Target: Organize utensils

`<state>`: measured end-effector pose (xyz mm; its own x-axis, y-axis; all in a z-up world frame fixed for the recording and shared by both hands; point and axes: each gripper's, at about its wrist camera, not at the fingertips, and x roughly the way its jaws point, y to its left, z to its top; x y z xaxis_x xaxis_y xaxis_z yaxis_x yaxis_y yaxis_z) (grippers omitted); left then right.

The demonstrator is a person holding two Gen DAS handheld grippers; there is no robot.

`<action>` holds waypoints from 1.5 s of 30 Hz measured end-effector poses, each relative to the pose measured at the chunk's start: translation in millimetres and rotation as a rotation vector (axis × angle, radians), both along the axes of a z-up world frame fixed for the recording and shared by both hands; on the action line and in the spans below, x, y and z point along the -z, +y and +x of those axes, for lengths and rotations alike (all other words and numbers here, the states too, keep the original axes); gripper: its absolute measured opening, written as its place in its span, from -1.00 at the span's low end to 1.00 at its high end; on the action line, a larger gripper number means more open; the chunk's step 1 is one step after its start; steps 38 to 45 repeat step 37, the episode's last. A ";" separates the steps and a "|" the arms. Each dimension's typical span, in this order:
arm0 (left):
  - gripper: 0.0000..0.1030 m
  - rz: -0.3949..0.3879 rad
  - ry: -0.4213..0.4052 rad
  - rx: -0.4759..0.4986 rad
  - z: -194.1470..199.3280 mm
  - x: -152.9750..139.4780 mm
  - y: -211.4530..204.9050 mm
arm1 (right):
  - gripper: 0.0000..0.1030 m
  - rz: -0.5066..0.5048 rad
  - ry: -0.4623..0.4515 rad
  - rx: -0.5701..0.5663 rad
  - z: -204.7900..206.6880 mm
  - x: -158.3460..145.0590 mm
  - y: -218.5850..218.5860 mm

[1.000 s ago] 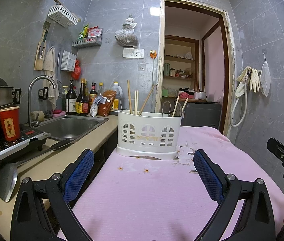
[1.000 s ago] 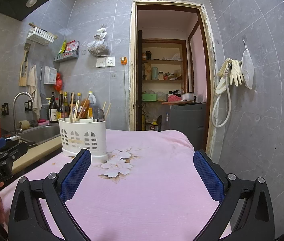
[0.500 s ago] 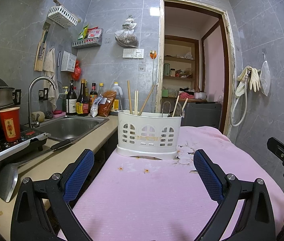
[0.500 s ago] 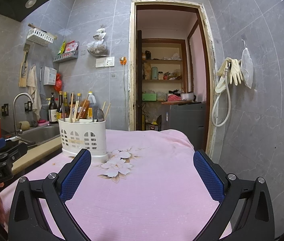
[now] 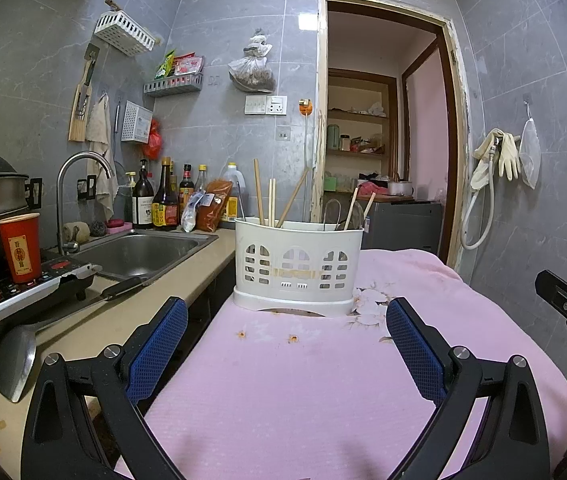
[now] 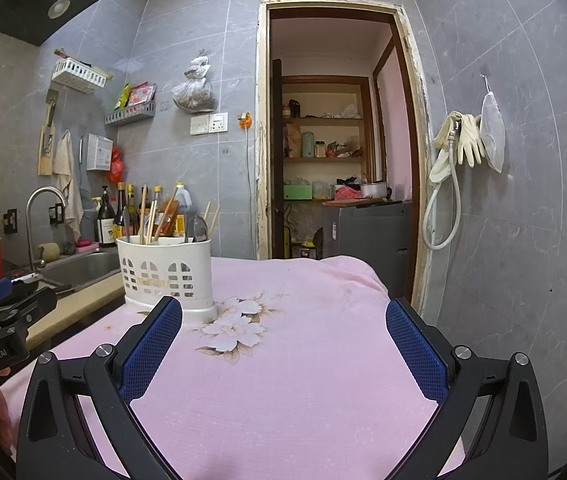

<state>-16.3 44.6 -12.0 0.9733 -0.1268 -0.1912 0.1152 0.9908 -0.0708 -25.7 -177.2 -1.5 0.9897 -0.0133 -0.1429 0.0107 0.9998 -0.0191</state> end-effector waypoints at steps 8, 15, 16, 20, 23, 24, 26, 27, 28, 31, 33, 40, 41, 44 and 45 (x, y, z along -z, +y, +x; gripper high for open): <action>0.89 0.002 0.000 0.000 0.0 0.0 0.4 | 1.00 0.001 0.000 0.000 -0.3 -0.2 1.5; 0.89 -0.002 0.013 0.000 -0.2 -0.3 2.3 | 1.00 0.001 0.001 0.000 -0.2 0.2 0.9; 0.89 0.000 0.020 0.001 0.1 -0.2 2.3 | 1.00 0.001 0.002 0.000 0.0 0.4 0.5; 0.89 0.009 0.028 -0.019 1.5 1.3 2.7 | 1.00 0.003 0.008 -0.004 -1.5 -1.6 4.6; 0.89 0.016 0.038 -0.005 4.4 3.5 2.1 | 1.00 0.003 0.011 -0.006 -2.0 -1.7 6.6; 0.89 0.020 0.042 -0.003 5.4 4.0 2.1 | 1.00 0.003 0.011 -0.006 -2.6 -2.1 8.6; 0.89 0.028 0.041 -0.004 6.4 5.1 0.2 | 1.00 0.004 0.012 -0.008 -2.5 -1.7 8.3; 0.89 0.031 0.041 -0.004 6.6 5.5 -0.6 | 1.00 0.005 0.013 -0.008 -2.3 -1.6 8.5; 0.89 0.033 0.040 -0.004 7.0 5.6 0.1 | 1.00 0.006 0.016 -0.010 -0.2 -1.3 8.0; 0.89 0.036 0.040 -0.005 7.6 6.1 -1.7 | 1.00 0.010 0.022 -0.013 -0.4 -0.7 10.8; 0.89 0.037 0.041 -0.003 7.9 6.3 -1.0 | 1.00 0.011 0.023 -0.014 -0.3 -0.8 11.9; 0.89 0.036 0.043 -0.004 7.6 6.9 -2.1 | 1.00 0.012 0.024 -0.015 -0.2 -0.7 13.2; 0.89 0.036 0.043 -0.004 7.6 6.9 -2.1 | 1.00 0.012 0.024 -0.015 -0.2 -0.7 13.2; 0.89 0.036 0.043 -0.004 7.6 6.9 -2.1 | 1.00 0.012 0.024 -0.015 -0.2 -0.7 13.2; 0.89 0.036 0.043 -0.004 7.6 6.9 -2.1 | 1.00 0.012 0.024 -0.015 -0.2 -0.7 13.2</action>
